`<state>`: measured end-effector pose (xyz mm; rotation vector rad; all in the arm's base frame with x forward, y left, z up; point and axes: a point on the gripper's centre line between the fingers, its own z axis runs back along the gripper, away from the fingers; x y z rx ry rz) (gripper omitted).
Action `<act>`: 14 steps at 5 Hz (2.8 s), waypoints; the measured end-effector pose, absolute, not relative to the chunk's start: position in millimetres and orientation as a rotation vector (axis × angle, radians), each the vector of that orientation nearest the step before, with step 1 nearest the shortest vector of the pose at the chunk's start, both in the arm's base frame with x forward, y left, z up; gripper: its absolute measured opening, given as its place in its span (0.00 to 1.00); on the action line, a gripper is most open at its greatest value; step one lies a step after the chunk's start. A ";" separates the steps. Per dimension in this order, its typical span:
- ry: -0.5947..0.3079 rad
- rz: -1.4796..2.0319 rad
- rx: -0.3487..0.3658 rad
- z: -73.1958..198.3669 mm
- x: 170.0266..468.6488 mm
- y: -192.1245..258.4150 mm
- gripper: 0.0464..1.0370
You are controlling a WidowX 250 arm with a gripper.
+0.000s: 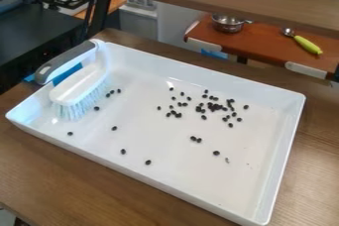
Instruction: Sweep into pile
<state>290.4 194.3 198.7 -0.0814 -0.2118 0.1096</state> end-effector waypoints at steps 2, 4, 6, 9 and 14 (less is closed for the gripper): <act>-0.177 0.161 -0.065 164.9 309.1 176.4 0.96; -0.153 0.187 0.023 119.6 331.2 160.1 0.96; -0.119 0.160 0.041 100.9 337.8 153.2 0.96; -0.067 0.158 0.075 81.7 337.4 172.7 0.91; 0.000 0.160 0.104 68.1 340.5 127.6 0.45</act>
